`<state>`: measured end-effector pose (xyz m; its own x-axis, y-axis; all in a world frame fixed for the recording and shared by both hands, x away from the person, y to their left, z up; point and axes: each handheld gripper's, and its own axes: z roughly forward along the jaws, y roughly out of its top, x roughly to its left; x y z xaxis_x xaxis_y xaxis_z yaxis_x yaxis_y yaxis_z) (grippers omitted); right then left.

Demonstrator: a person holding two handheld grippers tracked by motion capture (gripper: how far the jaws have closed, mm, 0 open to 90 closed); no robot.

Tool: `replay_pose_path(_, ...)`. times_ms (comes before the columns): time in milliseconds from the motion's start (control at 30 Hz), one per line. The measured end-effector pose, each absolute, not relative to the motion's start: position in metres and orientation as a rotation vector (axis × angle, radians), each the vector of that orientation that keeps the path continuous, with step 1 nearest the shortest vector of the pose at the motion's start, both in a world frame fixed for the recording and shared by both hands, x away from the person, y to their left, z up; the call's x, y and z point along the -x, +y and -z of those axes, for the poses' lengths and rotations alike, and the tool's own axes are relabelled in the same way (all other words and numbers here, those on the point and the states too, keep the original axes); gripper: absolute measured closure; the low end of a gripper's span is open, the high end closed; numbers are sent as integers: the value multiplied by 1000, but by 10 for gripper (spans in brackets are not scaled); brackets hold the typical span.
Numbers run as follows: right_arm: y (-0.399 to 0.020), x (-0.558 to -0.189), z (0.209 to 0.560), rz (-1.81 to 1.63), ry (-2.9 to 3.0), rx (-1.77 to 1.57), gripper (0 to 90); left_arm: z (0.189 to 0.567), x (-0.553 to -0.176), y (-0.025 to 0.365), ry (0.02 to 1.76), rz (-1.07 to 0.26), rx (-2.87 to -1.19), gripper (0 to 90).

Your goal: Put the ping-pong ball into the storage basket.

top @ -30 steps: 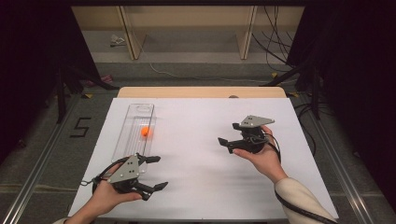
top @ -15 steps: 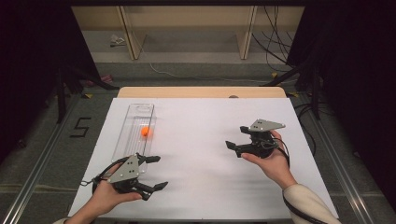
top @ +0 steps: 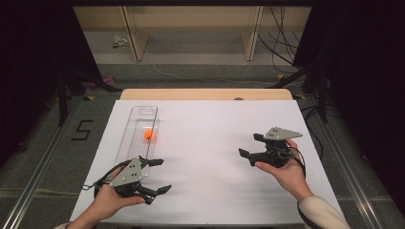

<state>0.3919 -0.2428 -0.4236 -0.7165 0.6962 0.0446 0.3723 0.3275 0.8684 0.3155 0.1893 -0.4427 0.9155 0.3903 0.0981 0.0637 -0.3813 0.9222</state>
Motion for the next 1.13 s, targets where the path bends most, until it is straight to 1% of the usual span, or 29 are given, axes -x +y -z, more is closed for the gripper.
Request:
replay_pose_path(533, -258, -375, 425, -1355, 2244, -985, 162, 442, -316, 190, 332, -363, -1943, 171)
replay_pose_path(1133, -257, -376, 428, -1369, 2261, -988, 162, 442, -316, 189, 329, -367, -1940, 172)
